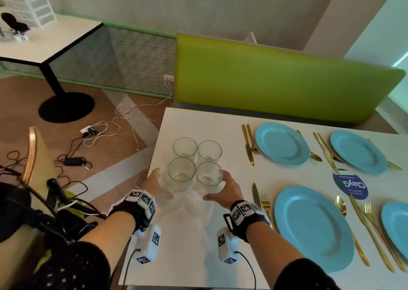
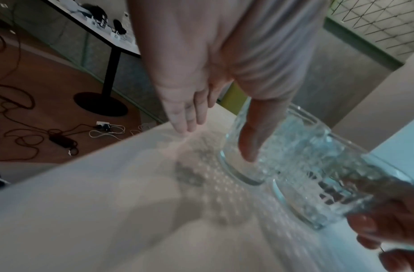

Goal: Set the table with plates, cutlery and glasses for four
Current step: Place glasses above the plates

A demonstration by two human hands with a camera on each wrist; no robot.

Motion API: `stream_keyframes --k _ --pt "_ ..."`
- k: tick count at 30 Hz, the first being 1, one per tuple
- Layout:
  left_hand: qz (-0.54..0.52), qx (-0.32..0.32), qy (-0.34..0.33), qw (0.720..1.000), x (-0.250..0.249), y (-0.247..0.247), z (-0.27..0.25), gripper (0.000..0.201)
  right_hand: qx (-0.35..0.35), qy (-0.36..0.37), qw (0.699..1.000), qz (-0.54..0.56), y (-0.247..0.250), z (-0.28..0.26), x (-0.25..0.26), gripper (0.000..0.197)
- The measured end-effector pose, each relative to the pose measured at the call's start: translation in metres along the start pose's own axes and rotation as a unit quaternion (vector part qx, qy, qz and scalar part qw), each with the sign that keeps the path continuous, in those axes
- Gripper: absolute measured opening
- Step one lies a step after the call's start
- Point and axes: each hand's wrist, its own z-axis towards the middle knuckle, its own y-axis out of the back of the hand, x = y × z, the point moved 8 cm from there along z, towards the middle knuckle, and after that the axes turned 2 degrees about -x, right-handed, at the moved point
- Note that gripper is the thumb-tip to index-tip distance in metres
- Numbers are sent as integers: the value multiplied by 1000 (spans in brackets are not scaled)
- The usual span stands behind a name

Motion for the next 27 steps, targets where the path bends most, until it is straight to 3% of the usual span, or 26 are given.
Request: stream_keyframes --k 5,11,17,22,27 --pt "-39 -36 -64 997 -23 -14 -7 103 -11 5 999 34 -4 6 1 93" --pt "-94 -75 -94 988 -29 -17 -8 93 -33 14 999 18 -11 13 0 95" --pt "-72 -85 -122 986 -33 -16 -13 82 -52 12 998 -17 -8 12 -4 76" --pt "-30 -42 -158 986 -53 -23 -24 81 -83 -2 996 -15 30 0 -15 74" --pt "-17 0 -206 978 -97 -47 -44 88 -164 -51 985 24 100 -14 -38 72"
